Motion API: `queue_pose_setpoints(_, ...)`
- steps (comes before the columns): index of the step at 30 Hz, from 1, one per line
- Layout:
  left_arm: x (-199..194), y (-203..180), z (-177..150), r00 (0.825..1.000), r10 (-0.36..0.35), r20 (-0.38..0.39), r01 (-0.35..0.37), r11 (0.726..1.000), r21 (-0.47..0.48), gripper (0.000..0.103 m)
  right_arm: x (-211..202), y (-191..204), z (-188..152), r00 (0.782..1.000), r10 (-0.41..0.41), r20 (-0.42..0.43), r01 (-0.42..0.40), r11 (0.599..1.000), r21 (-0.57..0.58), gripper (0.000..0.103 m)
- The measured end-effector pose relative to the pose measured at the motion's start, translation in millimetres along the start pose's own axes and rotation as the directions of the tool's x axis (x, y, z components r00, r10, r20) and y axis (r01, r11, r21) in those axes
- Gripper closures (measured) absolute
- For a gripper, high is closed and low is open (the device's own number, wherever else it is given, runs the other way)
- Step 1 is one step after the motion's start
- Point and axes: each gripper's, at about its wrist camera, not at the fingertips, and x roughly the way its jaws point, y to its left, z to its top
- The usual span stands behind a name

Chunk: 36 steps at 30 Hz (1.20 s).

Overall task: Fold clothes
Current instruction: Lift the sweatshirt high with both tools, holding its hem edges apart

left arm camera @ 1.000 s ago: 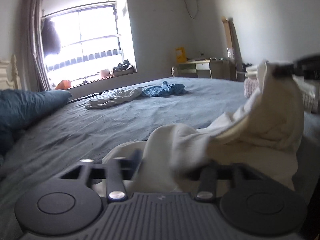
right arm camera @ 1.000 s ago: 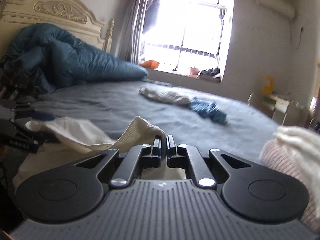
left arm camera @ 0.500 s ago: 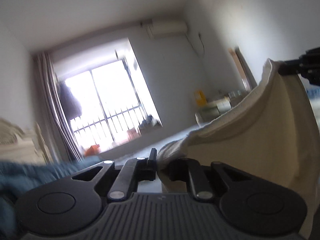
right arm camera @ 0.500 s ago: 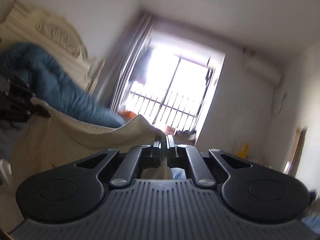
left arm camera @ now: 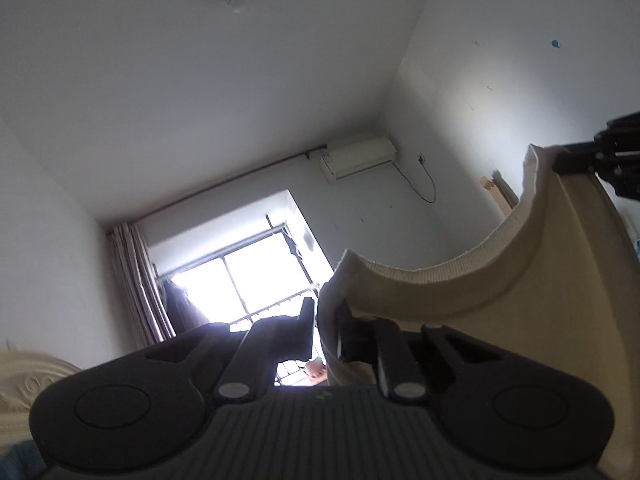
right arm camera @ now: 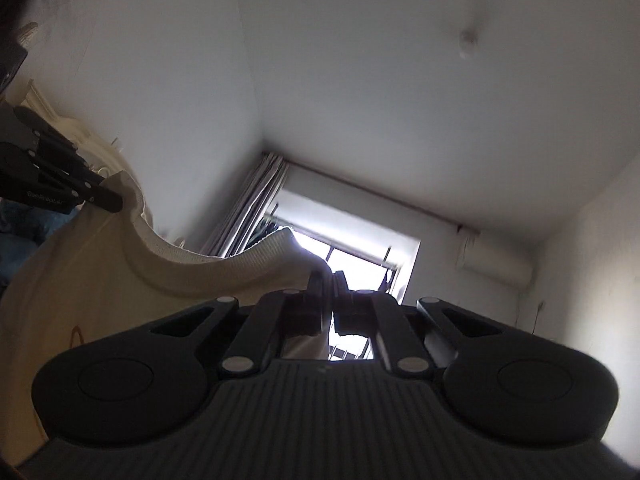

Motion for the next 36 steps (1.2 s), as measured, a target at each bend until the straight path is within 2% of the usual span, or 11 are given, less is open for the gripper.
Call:
queue_pose_setpoints(8,77,2,-13,0.996,0.043,-0.072,-0.044,0.999,-0.015,0.091,76,-16,-12,0.998,-0.007,-0.059,0.004,0.999,-0.043,0.100)
queue_pose_setpoints(13,142,-4,-44,0.984,0.088,-0.152,-0.087,0.996,0.017,0.091,140,-9,-52,0.989,-0.017,-0.150,0.002,0.995,-0.099,0.100)
queue_pose_setpoints(17,191,-2,-59,0.968,0.195,-0.158,-0.188,0.981,0.055,0.097,197,-4,-88,0.974,-0.026,-0.225,0.002,0.994,-0.108,0.100)
queue_pose_setpoints(20,236,8,-81,0.957,0.152,-0.249,-0.162,0.987,-0.019,0.097,236,0,-123,0.957,-0.015,-0.289,-0.011,0.996,-0.091,0.100)
queue_pose_setpoints(23,268,-11,-128,0.940,0.085,-0.331,-0.107,0.993,-0.051,0.094,267,30,-170,0.934,0.004,-0.358,-0.045,0.994,-0.104,0.100)
queue_pose_setpoints(24,274,-23,-148,0.931,0.042,-0.364,-0.072,0.995,-0.069,0.089,275,44,-188,0.924,0.008,-0.382,-0.059,0.991,-0.122,0.100)
queue_pose_setpoints(26,285,-49,-191,0.905,-0.046,-0.423,0.001,0.994,-0.107,0.082,284,68,-223,0.903,0.012,-0.430,-0.084,0.985,-0.150,0.100)
queue_pose_setpoints(28,290,-75,-242,0.860,-0.147,-0.489,0.086,0.986,-0.145,0.057,285,86,-252,0.880,0.014,-0.474,-0.105,0.981,-0.165,0.100)
queue_pose_setpoints(31,284,-112,-314,0.773,-0.280,-0.569,0.195,0.959,-0.207,0.048,283,105,-291,0.844,0.014,-0.536,-0.127,0.976,-0.175,0.100)
queue_pose_setpoints(33,282,-138,-355,0.707,-0.359,-0.609,0.252,0.933,-0.257,0.045,276,102,-301,0.826,0.013,-0.563,-0.118,0.982,-0.150,0.100)
queue_pose_setpoints(36,278,-165,-399,0.621,-0.463,-0.633,0.322,0.886,-0.332,0.040,278,90,-308,0.812,0.010,-0.583,-0.096,0.989,-0.116,0.100)
